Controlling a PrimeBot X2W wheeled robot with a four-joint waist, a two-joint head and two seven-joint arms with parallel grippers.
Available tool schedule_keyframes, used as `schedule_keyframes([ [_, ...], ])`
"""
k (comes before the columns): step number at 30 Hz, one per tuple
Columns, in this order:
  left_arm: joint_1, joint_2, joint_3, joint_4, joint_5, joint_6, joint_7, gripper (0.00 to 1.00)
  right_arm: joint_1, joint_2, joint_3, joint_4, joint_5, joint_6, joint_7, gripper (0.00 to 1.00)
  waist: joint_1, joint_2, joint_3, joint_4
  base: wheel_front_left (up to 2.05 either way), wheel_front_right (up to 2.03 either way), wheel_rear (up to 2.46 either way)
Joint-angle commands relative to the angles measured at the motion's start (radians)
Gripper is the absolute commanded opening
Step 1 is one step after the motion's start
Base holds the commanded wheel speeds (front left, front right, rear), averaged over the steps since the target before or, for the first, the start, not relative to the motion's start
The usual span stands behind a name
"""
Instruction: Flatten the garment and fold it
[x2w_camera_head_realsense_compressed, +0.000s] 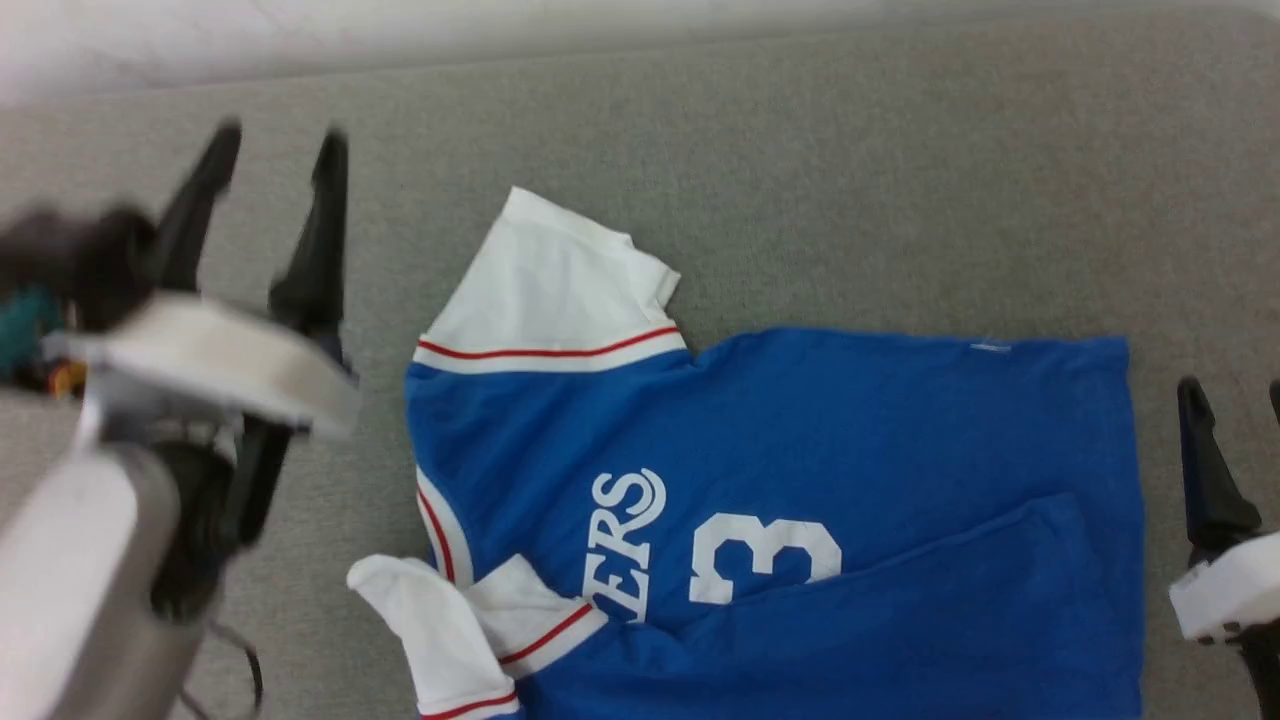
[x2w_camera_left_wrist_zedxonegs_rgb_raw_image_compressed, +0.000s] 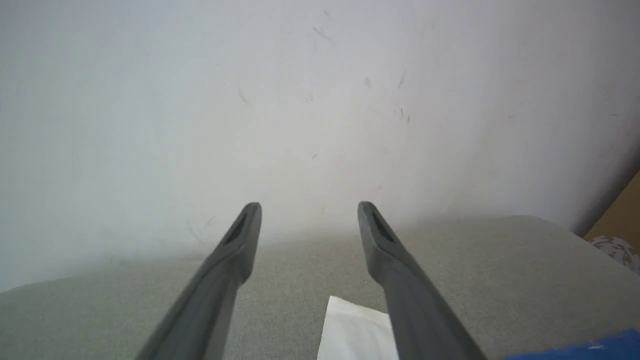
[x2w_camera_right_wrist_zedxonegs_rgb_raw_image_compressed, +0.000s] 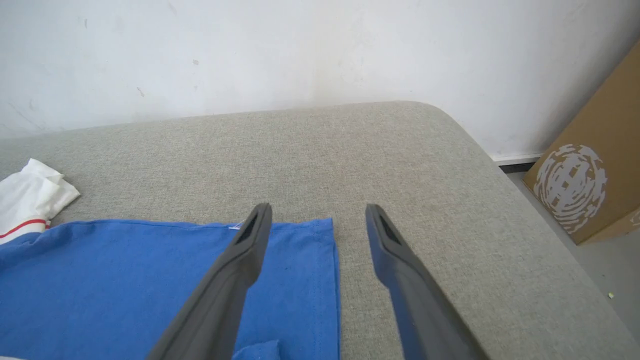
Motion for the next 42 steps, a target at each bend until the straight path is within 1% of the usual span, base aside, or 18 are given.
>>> schedule_keyframes([
  [1, -0.065, -0.002, -0.015, 0.023, 0.005, -0.020, 0.024, 1.00, -0.026, 0.000, 0.009, 0.006, -0.008, -0.002, -0.013, 1.00, -0.0002, -0.0001, 0.083, -0.034, 0.00, 0.00, 0.00],
  [4, -0.236, -0.018, -0.062, 0.109, 0.001, -0.086, 0.097, 1.00, -0.066, 0.001, 0.031, 0.022, -0.012, -0.002, -0.033, 1.00, -0.0002, -0.0001, 0.134, -0.048, 0.00, 0.00, 0.00],
  [7, -0.364, -0.034, -0.120, 0.212, -0.003, -0.155, 0.177, 1.00, -0.099, 0.002, 0.052, 0.041, -0.006, -0.002, -0.047, 1.00, -0.0002, -0.0001, 0.178, -0.063, 0.00, 0.00, 0.00],
  [10, -0.446, -0.038, -0.186, 0.310, -0.002, -0.225, 0.265, 1.00, -0.121, 0.003, 0.068, 0.058, -0.004, -0.002, -0.059, 1.00, -0.0002, -0.0001, 0.212, -0.077, 0.00, 0.00, 0.00],
  [13, -0.482, -0.039, -0.235, 0.392, -0.024, -0.271, 0.367, 1.00, -0.134, 0.004, 0.081, 0.072, -0.002, -0.002, -0.065, 1.00, -0.0002, -0.0001, 0.237, -0.093, 0.00, 0.00, 0.00],
  [17, -0.502, -0.025, -0.259, 0.453, -0.041, -0.290, 0.453, 1.00, -0.142, 0.003, 0.087, 0.084, 0.001, -0.002, -0.070, 1.00, -0.0002, -0.0001, 0.259, -0.110, 0.00, 0.00, 0.00],
  [23, -0.488, -0.012, -0.271, 0.505, -0.056, -0.289, 0.503, 1.00, -0.146, -0.005, 0.090, 0.094, 0.008, -0.002, -0.070, 1.00, -0.0002, -0.0001, 0.284, -0.123, 0.00, 0.00, 0.00],
  [24, -0.485, -0.009, -0.275, 0.510, -0.058, -0.292, 0.510, 0.64, -0.147, -0.007, 0.091, 0.094, 0.009, -0.002, -0.070, 1.00, -0.0002, -0.0001, 0.287, -0.123, 0.00, 0.00, 0.00],
  [25, -0.484, -0.006, -0.277, 0.514, -0.057, -0.294, 0.511, 0.00, -0.150, -0.009, 0.091, 0.094, 0.009, -0.002, -0.069, 1.00, -0.0002, -0.0001, 0.289, -0.123, 0.00, 0.00, 0.00],
  [30, -0.479, 0.000, -0.264, 0.530, -0.047, -0.283, 0.463, 0.00, -0.172, -0.039, 0.095, 0.086, 0.005, -0.002, -0.063, 1.00, -0.0002, -0.0001, 0.287, -0.117, 0.00, 0.00, 0.00],
  [36, -0.471, -0.019, -0.250, 0.546, -0.045, -0.270, 0.395, 0.00, -0.242, -0.106, 0.107, 0.068, 0.015, -0.002, -0.039, 1.00, -0.0002, -0.0001, 0.268, -0.096, 0.00, 0.00, 0.00],
  [39, -0.465, -0.028, -0.246, 0.547, -0.051, -0.264, 0.378, 0.00, -0.290, -0.146, 0.116, 0.065, 0.036, -0.002, 0.002, 1.00, -0.0002, -0.0001, 0.263, -0.086, 0.00, 0.00, 0.00],
  [42, -0.461, -0.038, -0.247, 0.547, -0.056, -0.261, 0.369, 0.00, -0.317, -0.180, 0.119, 0.098, 0.059, -0.002, 0.088, 1.00, -0.0002, -0.0001, 0.268, -0.073, 0.00, 0.00, 0.00],
])
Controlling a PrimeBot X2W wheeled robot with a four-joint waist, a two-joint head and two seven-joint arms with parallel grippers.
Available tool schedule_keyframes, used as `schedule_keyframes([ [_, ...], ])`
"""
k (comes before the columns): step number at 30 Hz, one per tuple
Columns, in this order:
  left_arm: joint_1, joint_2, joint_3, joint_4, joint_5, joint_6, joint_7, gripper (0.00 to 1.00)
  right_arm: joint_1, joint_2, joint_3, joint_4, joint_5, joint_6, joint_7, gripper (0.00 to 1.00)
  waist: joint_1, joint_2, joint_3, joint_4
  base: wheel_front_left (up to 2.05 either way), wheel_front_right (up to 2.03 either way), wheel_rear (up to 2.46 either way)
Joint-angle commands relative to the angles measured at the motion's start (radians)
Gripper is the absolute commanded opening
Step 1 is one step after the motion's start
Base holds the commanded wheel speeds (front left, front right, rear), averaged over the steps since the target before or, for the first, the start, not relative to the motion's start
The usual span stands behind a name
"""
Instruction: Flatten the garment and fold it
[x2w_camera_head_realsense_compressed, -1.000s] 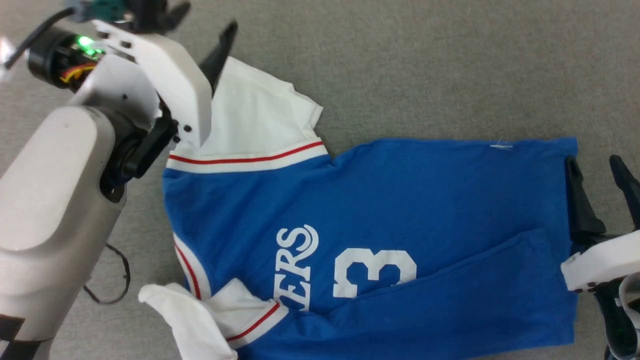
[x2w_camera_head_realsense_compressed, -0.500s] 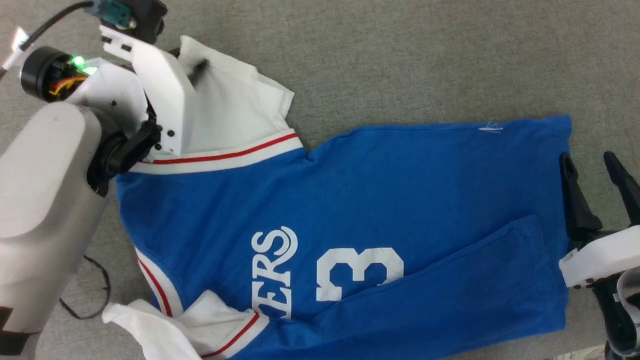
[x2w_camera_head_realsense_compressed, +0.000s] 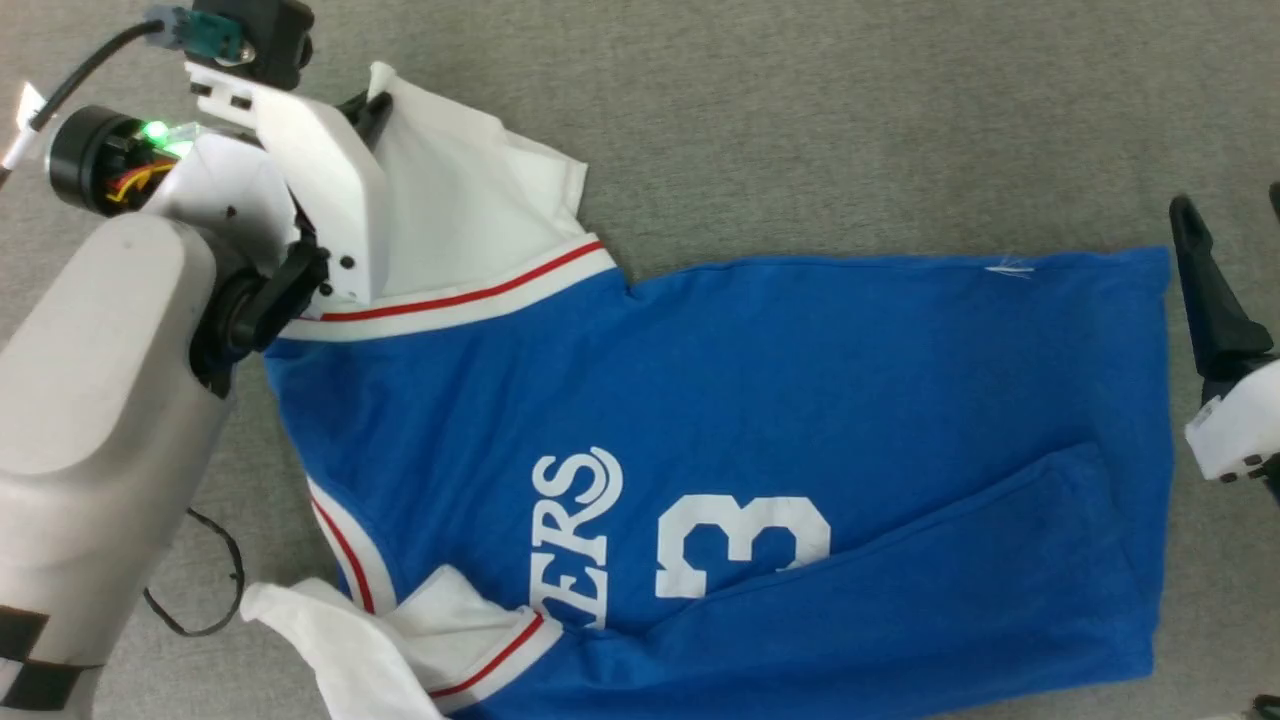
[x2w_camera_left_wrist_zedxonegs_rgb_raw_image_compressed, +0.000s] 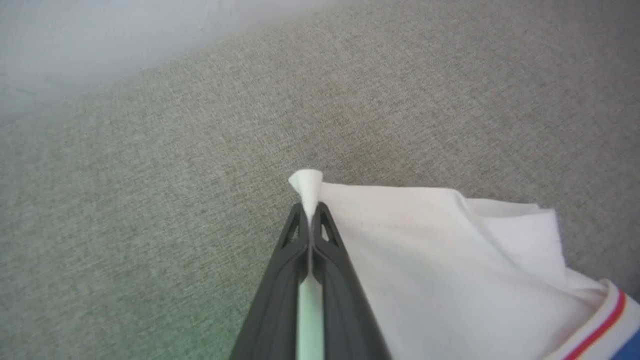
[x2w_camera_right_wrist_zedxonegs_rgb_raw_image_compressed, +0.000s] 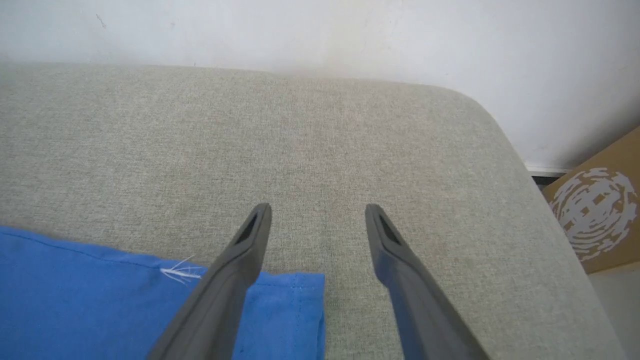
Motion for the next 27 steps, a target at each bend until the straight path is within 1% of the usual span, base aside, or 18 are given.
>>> schedule_keyframes([
  [1, 0.019, -0.006, 0.004, 0.004, 0.000, 0.004, -0.007, 0.00, -0.009, -0.009, 0.000, 0.008, 0.004, -0.002, 0.012, 1.00, 0.0000, -0.0001, 0.003, 0.008, 0.00, 0.00, 0.00],
  [4, 0.018, -0.016, 0.001, 0.003, -0.002, 0.007, -0.014, 0.00, -0.018, -0.047, -0.003, 0.062, 0.013, -0.002, 0.106, 1.00, 0.0000, -0.0001, 0.014, 0.023, 0.00, 0.00, 0.00],
  [6, 0.016, -0.022, 0.001, 0.004, -0.002, 0.009, -0.018, 0.00, -0.021, -0.063, 0.002, 0.082, 0.022, -0.002, 0.146, 1.00, 0.0000, -0.0001, 0.022, 0.032, 0.00, 0.00, 0.00],
  [13, 0.009, -0.028, -0.001, 0.011, -0.005, 0.012, -0.024, 0.00, -0.009, -0.039, 0.005, 0.127, 0.075, -0.002, 0.229, 1.00, 0.0000, -0.0001, 0.036, 0.047, 0.00, 0.00, 0.00],
  [14, 0.008, -0.028, -0.001, 0.012, -0.006, 0.012, -0.024, 0.00, -0.009, -0.032, 0.002, 0.133, 0.083, -0.002, 0.238, 0.48, 0.0000, -0.0001, 0.037, 0.048, 0.00, 0.00, 0.00],
  [15, 0.006, -0.028, 0.000, 0.012, -0.005, 0.013, -0.027, 0.00, -0.010, -0.028, 0.001, 0.138, 0.087, -0.002, 0.244, 0.21, 0.0000, -0.0001, 0.038, 0.049, 0.00, 0.00, 0.00],
  [16, 0.005, -0.028, 0.002, 0.012, -0.004, 0.014, -0.034, 0.00, -0.013, -0.028, 0.001, 0.142, 0.088, -0.002, 0.246, 0.09, 0.0000, -0.0001, 0.038, 0.050, 0.00, 0.00, 0.00],
  [17, 0.003, -0.027, 0.004, 0.011, -0.003, 0.015, -0.043, 0.00, -0.016, -0.031, 0.004, 0.146, 0.086, -0.002, 0.245, 0.00, 0.0000, -0.0001, 0.039, 0.050, 0.00, 0.00, 0.00],
  [21, 0.000, -0.027, 0.019, 0.009, 0.005, 0.019, -0.096, 0.00, -0.036, -0.044, 0.006, 0.165, 0.082, -0.002, 0.213, 0.00, 0.0000, -0.0001, 0.030, 0.050, 0.00, 0.00, 0.00],
  [27, 0.042, -0.021, 0.073, -0.006, -0.007, 0.029, -0.229, 0.00, -0.045, -0.059, -0.002, 0.178, 0.072, -0.002, 0.142, 0.00, 0.0000, -0.0001, -0.036, 0.048, 0.00, 0.00, 0.00],
])
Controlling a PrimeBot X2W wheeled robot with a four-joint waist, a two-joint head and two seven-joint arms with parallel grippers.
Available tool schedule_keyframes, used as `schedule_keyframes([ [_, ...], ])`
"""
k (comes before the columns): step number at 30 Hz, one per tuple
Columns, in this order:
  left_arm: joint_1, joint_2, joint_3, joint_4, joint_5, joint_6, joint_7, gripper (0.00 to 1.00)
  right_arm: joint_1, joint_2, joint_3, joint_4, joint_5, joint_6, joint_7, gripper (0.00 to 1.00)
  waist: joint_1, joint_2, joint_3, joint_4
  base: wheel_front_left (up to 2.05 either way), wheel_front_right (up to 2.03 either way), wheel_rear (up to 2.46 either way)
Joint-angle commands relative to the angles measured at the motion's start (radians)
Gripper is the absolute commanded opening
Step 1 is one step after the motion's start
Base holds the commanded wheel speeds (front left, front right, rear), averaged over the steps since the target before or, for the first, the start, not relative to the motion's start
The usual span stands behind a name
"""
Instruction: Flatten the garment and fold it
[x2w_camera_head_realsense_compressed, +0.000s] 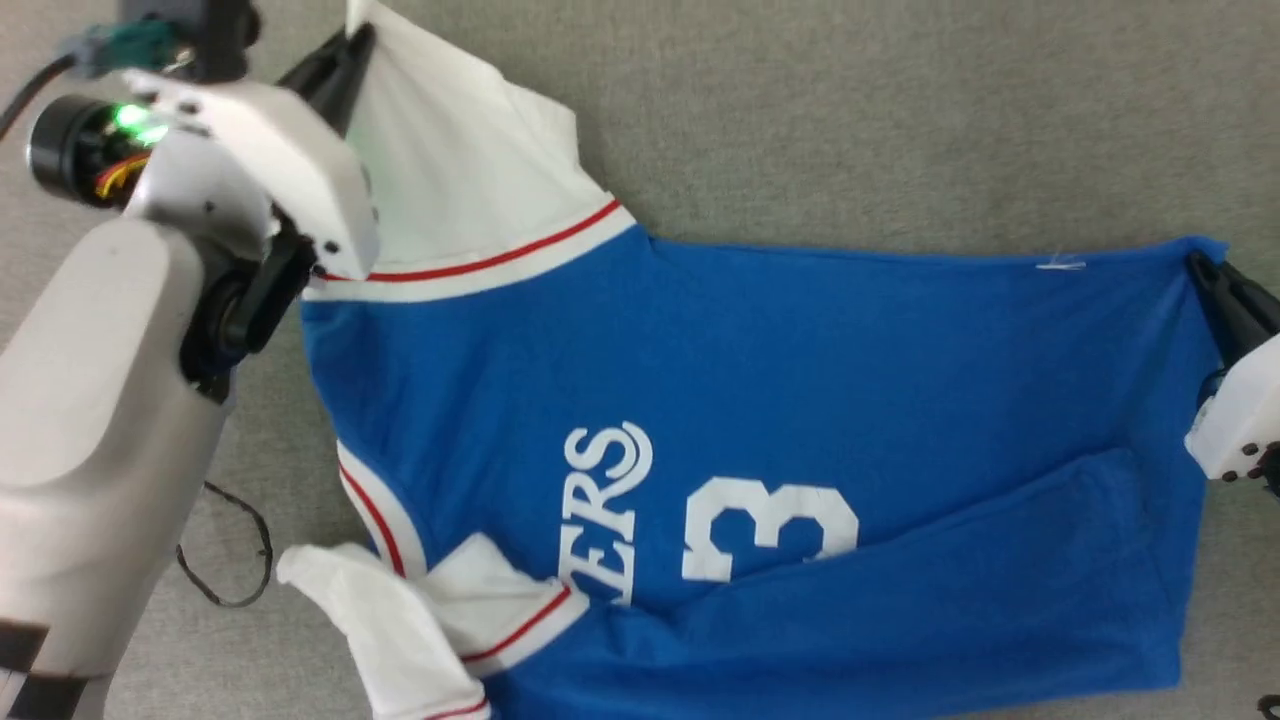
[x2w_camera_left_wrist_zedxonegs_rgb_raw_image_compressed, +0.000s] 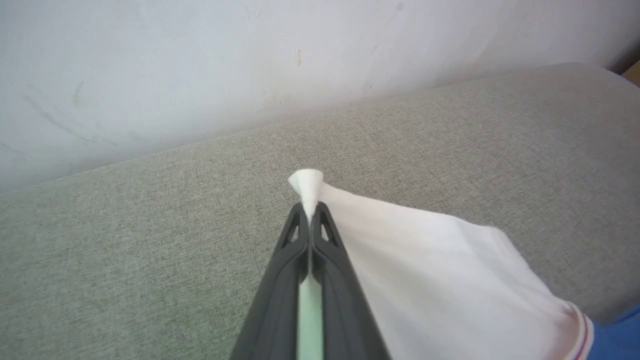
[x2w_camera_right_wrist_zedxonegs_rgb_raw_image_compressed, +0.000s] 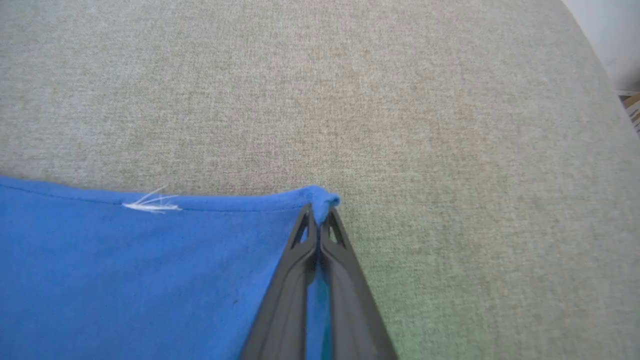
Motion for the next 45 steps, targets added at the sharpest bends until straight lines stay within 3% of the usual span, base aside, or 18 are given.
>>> schedule_keyframes([
  [1, 0.025, 0.009, 0.015, -0.005, -0.007, 0.010, -0.020, 0.00, 0.001, -0.012, -0.004, 0.002, -0.009, -0.002, -0.010, 0.00, -0.0001, 0.0000, -0.045, 0.000, 0.00, 0.00, 0.00],
  [10, 0.274, 0.062, 0.081, -0.187, -0.052, 0.045, -0.169, 0.00, 0.107, 0.005, -0.031, -0.052, -0.033, -0.002, -0.046, 0.00, -0.0001, 0.0000, -0.206, 0.016, 0.00, 0.00, 0.00],
  [23, 0.828, 0.084, 0.129, -0.490, -0.140, 0.215, -0.268, 0.00, 0.397, 0.165, -0.112, -0.159, -0.041, -0.002, -0.059, 0.00, -0.0001, 0.0000, -0.337, 0.047, 0.00, 0.00, 0.00],
  [28, 0.959, 0.068, 0.078, -0.459, -0.177, 0.215, -0.250, 0.00, 0.473, 0.199, -0.115, -0.139, -0.051, -0.002, -0.069, 0.00, -0.0001, 0.0000, -0.341, 0.047, 0.00, 0.00, 0.00],
  [34, 0.979, 0.040, 0.034, -0.359, -0.182, 0.209, -0.236, 0.00, 0.491, 0.196, -0.082, -0.089, -0.074, -0.002, -0.065, 0.00, -0.0001, 0.0000, -0.356, 0.038, 0.00, 0.00, 0.00],
  [35, 0.974, 0.037, 0.028, -0.344, -0.178, 0.206, -0.236, 0.24, 0.490, 0.192, -0.076, -0.079, -0.080, -0.002, -0.065, 0.04, -0.0001, 0.0000, -0.360, 0.037, 0.00, 0.00, 0.00],
  [36, 0.968, 0.032, 0.025, -0.330, -0.177, 0.204, -0.239, 0.51, 0.489, 0.185, -0.068, -0.070, -0.088, -0.002, -0.066, 0.46, -0.0001, 0.0000, -0.364, 0.036, 0.00, 0.00, 0.00],
  [37, 0.963, 0.025, 0.026, -0.320, -0.178, 0.202, -0.245, 0.89, 0.487, 0.180, -0.061, -0.061, -0.094, -0.002, -0.069, 1.00, -0.0001, 0.0000, -0.370, 0.034, 0.00, 0.00, 0.00],
  [38, 0.957, 0.020, 0.025, -0.312, -0.178, 0.199, -0.248, 1.00, 0.485, 0.178, -0.057, -0.053, -0.097, -0.002, -0.072, 1.00, -0.0001, 0.0000, -0.373, 0.033, 0.00, 0.00, 0.00],
  [45, 0.943, -0.018, 0.119, -0.344, -0.206, 0.201, -0.376, 1.00, 0.471, 0.192, -0.088, -0.076, -0.035, -0.002, -0.061, 1.00, -0.0001, 0.0000, -0.392, 0.028, 0.00, 0.00, 0.00],
])
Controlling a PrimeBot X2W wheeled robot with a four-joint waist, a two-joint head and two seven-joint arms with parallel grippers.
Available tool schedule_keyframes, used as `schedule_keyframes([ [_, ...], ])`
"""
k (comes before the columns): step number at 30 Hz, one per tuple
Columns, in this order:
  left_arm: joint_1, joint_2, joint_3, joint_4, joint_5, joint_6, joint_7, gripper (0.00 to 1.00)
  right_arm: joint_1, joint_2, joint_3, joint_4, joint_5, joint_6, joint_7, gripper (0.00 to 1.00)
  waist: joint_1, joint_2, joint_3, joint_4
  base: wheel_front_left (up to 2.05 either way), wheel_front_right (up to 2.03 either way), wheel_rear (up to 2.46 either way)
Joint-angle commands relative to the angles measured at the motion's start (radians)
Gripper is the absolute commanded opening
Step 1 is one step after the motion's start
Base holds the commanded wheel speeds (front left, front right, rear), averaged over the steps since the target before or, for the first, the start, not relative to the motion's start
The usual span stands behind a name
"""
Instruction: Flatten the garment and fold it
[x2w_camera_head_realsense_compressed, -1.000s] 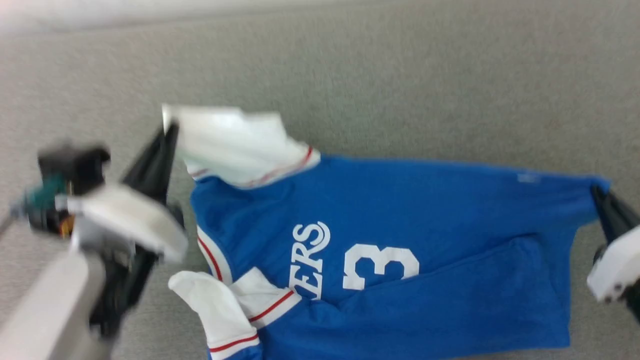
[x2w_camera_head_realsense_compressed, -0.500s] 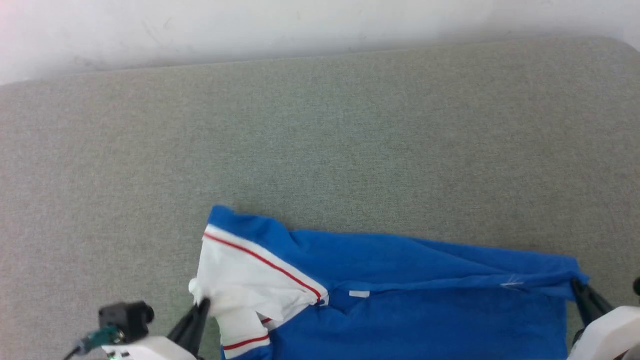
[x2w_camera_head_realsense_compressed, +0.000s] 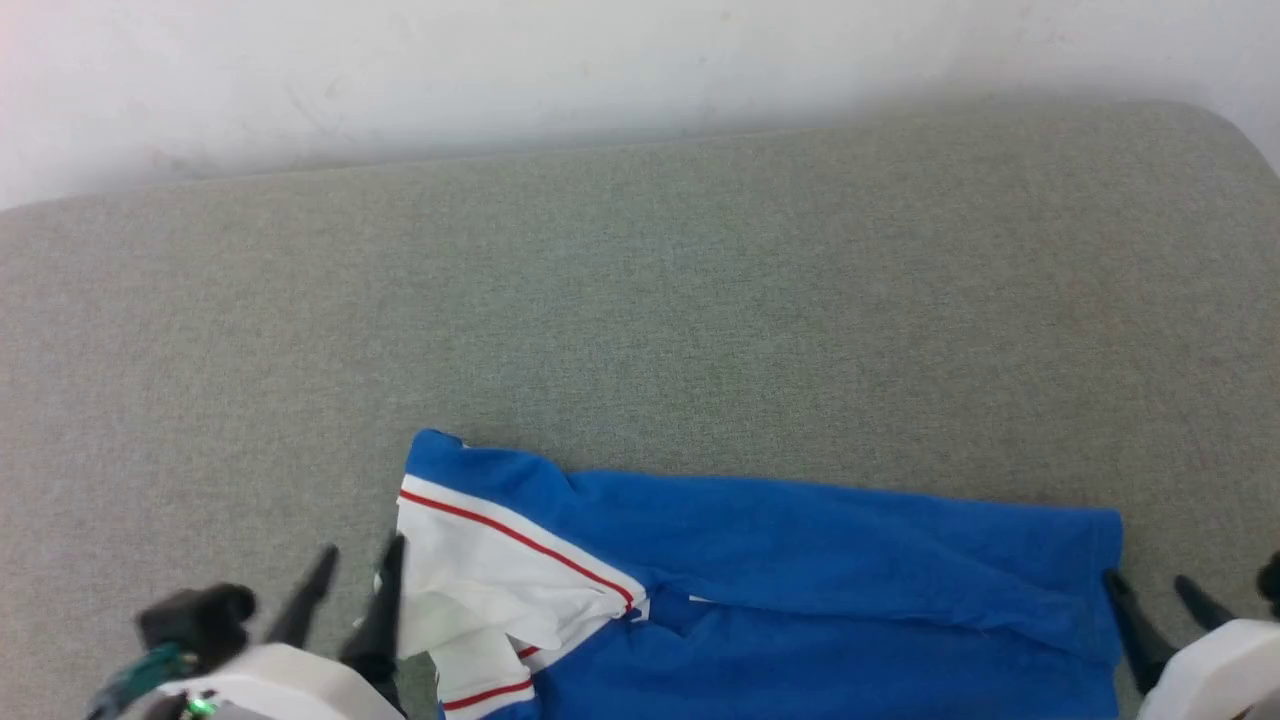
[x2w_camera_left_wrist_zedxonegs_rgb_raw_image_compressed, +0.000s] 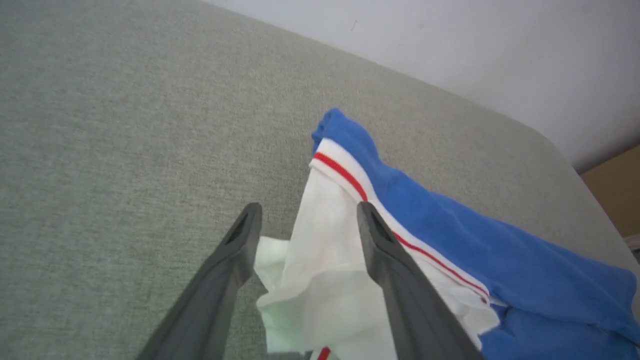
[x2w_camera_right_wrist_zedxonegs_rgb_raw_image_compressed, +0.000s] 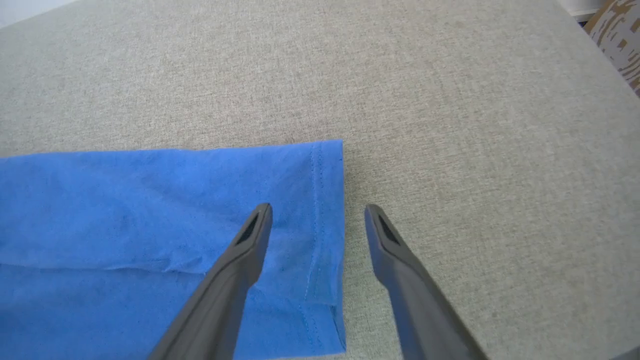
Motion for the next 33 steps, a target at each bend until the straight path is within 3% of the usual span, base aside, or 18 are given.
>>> schedule_keyframes([
  [1, -0.008, -0.005, 0.029, -0.018, 0.000, 0.005, -0.038, 1.00, -0.011, 0.002, -0.016, -0.019, 0.014, -0.002, 0.008, 1.00, 0.0001, -0.0001, -0.001, -0.002, 0.00, 0.00, 0.00],
  [5, -0.006, 0.000, 0.088, -0.066, 0.071, 0.048, -0.135, 1.00, -0.010, 0.002, -0.062, -0.039, 0.014, -0.002, 0.018, 1.00, 0.0001, -0.0001, 0.012, 0.001, 0.00, 0.00, 0.00],
  [11, -0.018, -0.008, 0.108, -0.105, 0.257, 0.100, -0.171, 1.00, -0.012, 0.008, -0.066, 0.034, -0.005, -0.002, 0.018, 1.00, 0.0001, -0.0001, 0.034, 0.024, 0.00, 0.00, 0.00],
  [19, 0.001, -0.068, 0.109, -0.103, 0.327, 0.088, -0.174, 1.00, -0.041, 0.016, -0.026, 0.182, 0.000, -0.002, 0.000, 1.00, 0.0001, -0.0001, 0.051, 0.066, 0.00, 0.00, 0.00],
  [20, 0.001, -0.072, 0.111, -0.102, 0.331, 0.083, -0.174, 1.00, -0.047, 0.018, -0.018, 0.203, 0.008, -0.002, 0.009, 0.96, 0.0001, -0.0001, 0.052, 0.069, 0.00, 0.00, 0.00],
  [21, 0.000, -0.075, 0.112, -0.099, 0.334, 0.080, -0.174, 1.00, -0.054, 0.021, -0.014, 0.222, 0.015, -0.002, 0.015, 0.43, 0.0001, -0.0001, 0.053, 0.073, 0.00, 0.00, 0.00],
  [22, 0.000, -0.075, 0.112, -0.099, 0.334, 0.080, -0.174, 1.00, -0.054, 0.021, -0.014, 0.222, 0.015, -0.002, 0.015, 0.43, 0.0001, -0.0001, 0.053, 0.073, 0.00, 0.00, 0.00],
  [23, -0.001, -0.078, 0.112, -0.096, 0.337, 0.076, -0.174, 1.00, -0.062, 0.024, -0.020, 0.239, 0.020, -0.002, 0.016, 0.00, 0.0001, -0.0001, 0.053, 0.076, 0.00, 0.00, 0.00],
  [29, -0.008, -0.094, 0.117, -0.081, 0.347, 0.063, -0.174, 1.00, -0.100, 0.031, -0.045, 0.277, 0.013, -0.002, 0.002, 0.00, 0.0001, -0.0001, 0.037, 0.084, 0.00, 0.00, 0.00],
  [33, -0.002, -0.102, 0.122, -0.077, 0.352, 0.060, -0.174, 1.00, -0.124, -0.001, -0.115, 0.259, -0.006, -0.002, -0.015, 0.00, 0.0001, -0.0001, 0.024, 0.081, 0.00, 0.00, 0.00],
])
